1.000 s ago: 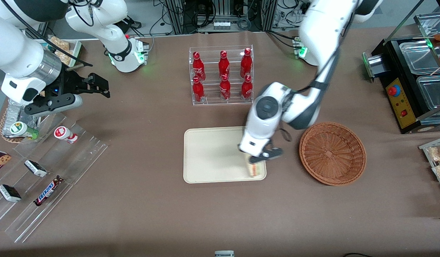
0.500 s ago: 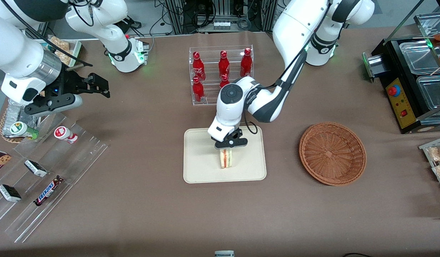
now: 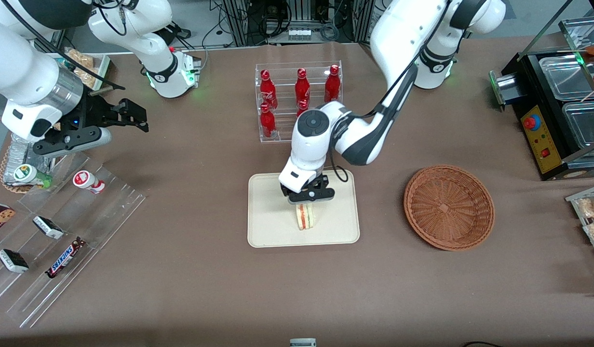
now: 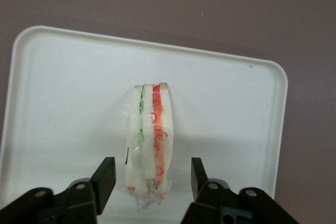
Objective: Place sandwich from basket to tray
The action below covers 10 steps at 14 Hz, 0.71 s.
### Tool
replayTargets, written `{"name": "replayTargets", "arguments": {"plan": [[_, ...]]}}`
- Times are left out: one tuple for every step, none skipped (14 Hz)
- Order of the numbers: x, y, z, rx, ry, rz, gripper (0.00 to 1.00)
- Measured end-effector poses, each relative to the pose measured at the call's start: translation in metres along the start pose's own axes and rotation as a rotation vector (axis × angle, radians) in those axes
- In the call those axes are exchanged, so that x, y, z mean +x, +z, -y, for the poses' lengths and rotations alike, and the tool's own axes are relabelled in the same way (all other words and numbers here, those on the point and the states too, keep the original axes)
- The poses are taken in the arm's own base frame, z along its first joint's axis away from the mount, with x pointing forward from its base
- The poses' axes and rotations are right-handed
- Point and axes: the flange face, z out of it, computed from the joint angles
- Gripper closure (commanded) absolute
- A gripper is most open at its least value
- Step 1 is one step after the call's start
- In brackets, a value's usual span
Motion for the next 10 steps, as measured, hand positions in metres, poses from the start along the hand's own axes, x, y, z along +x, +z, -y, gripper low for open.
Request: {"name": "replayTargets", "arguments": {"plan": [[0.009, -0.034, 0.002, -0.003, -0.008, -0.012, 0.00], [0.017, -0.068, 0.008, -0.001, -0.003, -0.021, 0.00], [0.025, -0.100, 0.019, 0.013, 0.022, -0.021, 0.00], [0.035, -0.127, 0.035, 0.031, 0.045, -0.011, 0.00], [0.046, -0.148, 0.055, 0.050, 0.050, 0.007, 0.00], [0.058, -0.163, 0.077, 0.076, 0.039, 0.030, 0.00], [0.072, -0.173, 0.104, 0.110, 0.008, 0.056, 0.00], [0.087, -0.178, 0.130, 0.135, -0.018, 0.076, 0.00], [0.101, -0.182, 0.156, 0.152, -0.024, 0.094, 0.00], [0.115, -0.185, 0.183, 0.170, -0.012, 0.117, 0.00]]}}
